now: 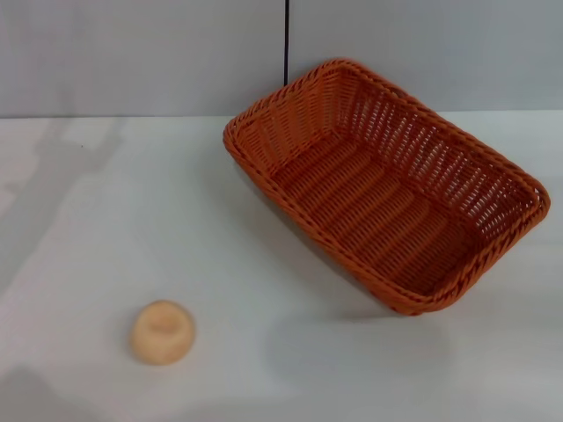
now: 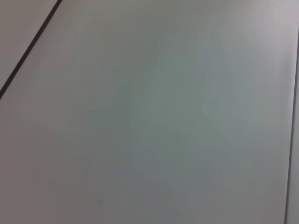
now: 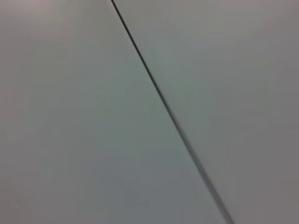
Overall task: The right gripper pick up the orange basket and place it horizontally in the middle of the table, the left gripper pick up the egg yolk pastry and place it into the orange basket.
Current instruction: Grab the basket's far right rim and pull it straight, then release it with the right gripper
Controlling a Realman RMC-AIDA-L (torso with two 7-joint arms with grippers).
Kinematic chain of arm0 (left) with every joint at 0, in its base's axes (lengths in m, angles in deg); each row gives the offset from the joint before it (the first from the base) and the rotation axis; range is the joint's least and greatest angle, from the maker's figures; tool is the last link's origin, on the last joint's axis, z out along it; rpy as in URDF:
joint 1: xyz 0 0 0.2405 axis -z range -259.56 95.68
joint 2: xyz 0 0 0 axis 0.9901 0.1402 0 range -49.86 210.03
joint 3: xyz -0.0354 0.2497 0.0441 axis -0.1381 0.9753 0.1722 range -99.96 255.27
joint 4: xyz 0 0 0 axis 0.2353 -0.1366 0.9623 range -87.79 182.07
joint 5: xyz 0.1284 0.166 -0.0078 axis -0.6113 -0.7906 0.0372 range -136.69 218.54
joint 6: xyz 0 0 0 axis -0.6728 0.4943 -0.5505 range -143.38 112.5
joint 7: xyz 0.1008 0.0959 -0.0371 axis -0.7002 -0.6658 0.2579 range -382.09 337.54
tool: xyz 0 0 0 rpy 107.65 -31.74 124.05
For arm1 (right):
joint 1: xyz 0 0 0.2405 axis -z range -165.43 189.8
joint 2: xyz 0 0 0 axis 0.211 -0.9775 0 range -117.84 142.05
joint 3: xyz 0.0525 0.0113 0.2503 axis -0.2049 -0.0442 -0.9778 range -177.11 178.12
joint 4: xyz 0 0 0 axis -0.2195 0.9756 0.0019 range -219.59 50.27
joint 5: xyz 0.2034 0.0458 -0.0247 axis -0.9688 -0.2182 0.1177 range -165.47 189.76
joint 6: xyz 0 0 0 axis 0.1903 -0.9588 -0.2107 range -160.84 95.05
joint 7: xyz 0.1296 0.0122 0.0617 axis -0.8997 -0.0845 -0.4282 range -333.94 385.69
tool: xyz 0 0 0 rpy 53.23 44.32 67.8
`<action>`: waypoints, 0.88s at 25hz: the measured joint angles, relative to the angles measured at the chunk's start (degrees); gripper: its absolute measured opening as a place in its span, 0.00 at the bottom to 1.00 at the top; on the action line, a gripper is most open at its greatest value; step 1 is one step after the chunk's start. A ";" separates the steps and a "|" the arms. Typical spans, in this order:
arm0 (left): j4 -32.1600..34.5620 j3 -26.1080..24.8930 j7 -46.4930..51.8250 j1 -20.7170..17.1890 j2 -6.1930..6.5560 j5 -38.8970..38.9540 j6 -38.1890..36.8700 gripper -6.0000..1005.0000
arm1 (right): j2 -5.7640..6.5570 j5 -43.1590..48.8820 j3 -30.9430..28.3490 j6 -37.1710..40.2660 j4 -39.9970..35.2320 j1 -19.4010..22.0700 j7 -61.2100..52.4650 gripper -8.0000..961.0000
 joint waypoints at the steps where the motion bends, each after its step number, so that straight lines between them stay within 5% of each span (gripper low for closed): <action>1: 0.11 -0.09 -0.05 0.07 0.00 0.01 -0.10 0.84 | 0.41 1.55 0.81 0.03 -1.65 0.20 -3.03 0.56; 5: 0.87 0.05 -0.73 0.37 0.00 0.30 -0.17 0.84 | 3.51 9.23 6.35 0.74 -11.52 0.51 -18.66 0.56; 7: 1.19 0.22 -1.03 0.43 0.00 0.36 -0.21 0.84 | 5.98 14.09 10.10 1.92 -17.52 0.48 -28.56 0.56; 8: 1.92 0.27 -1.90 0.44 0.01 0.37 -0.25 0.84 | 8.48 18.31 13.19 3.74 -22.78 0.12 -37.43 0.56; 9: 1.92 0.27 -1.90 0.44 0.01 0.37 -0.25 0.84 | 8.48 18.31 13.19 3.74 -22.78 0.12 -37.43 0.56; 13: 2.93 0.27 -3.63 0.09 0.01 0.23 0.01 0.84 | 13.12 30.21 19.00 7.73 -36.77 -2.20 -55.92 0.56; 18: 3.34 0.26 -3.71 -0.13 -0.04 0.21 0.12 0.83 | 16.17 47.80 22.25 11.78 -45.48 -8.60 -68.35 0.56; 22: 3.74 0.27 -3.72 -0.13 -0.04 0.07 0.15 0.83 | 16.46 56.96 22.40 13.29 -46.75 -13.52 -69.88 0.56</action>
